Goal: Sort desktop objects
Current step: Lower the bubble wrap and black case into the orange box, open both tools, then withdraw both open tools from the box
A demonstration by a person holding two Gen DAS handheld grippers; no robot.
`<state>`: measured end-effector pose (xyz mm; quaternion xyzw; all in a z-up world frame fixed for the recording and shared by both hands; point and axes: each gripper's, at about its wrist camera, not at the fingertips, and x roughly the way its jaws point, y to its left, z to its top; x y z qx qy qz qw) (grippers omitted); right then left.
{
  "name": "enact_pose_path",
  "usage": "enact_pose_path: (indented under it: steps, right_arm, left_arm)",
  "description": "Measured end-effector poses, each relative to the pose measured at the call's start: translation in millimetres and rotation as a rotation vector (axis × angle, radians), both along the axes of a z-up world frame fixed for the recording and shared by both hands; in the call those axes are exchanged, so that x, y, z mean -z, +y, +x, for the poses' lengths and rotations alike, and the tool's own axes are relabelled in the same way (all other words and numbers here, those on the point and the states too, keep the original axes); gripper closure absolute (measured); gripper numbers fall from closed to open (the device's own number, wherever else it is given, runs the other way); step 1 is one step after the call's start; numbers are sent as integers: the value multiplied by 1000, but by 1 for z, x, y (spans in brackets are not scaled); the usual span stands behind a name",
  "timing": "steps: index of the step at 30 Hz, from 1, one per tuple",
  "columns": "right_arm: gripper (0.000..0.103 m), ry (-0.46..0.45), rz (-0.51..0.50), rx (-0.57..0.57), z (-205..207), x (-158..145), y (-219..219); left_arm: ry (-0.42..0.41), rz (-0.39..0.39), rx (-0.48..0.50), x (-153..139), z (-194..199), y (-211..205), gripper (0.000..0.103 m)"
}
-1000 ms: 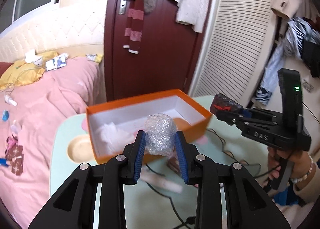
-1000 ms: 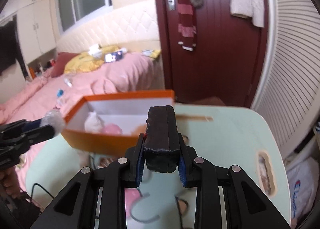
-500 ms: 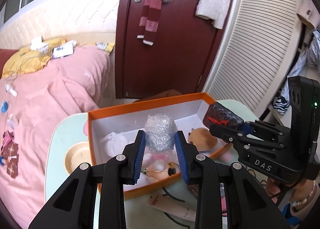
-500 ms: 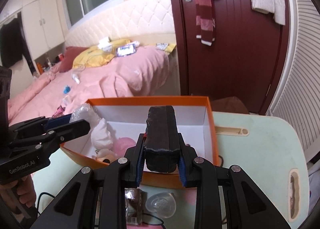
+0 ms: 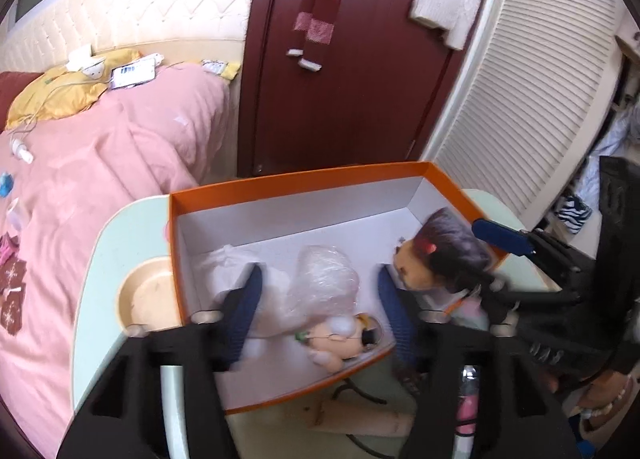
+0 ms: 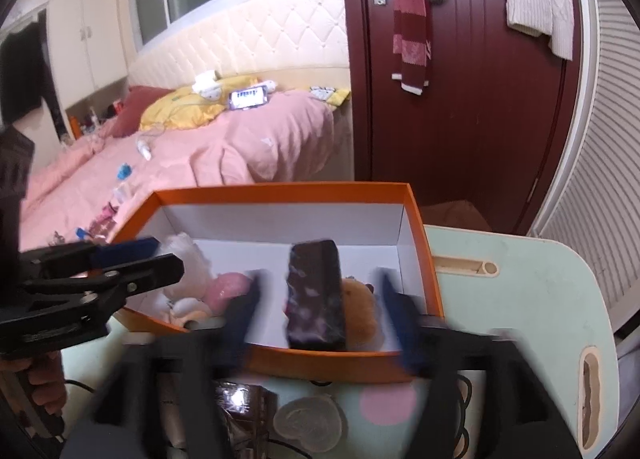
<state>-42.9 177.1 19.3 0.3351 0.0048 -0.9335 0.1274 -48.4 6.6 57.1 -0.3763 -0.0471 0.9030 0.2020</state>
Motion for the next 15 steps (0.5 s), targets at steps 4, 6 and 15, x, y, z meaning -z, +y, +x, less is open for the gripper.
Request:
enact_pose_path:
  steps: [4, 6, 15]
  right_arm:
    - [21, 18, 13, 2, 2, 2, -3]
    - [19, 21, 13, -4, 0, 2, -3]
    - [19, 100, -108, -3, 20, -27, 14]
  left_arm:
    - [17, 0, -15, -3, 5, 1, 22]
    - [12, -2, -33, -5, 6, -1, 22]
    - [6, 121, -129, -27, 23, -35, 22]
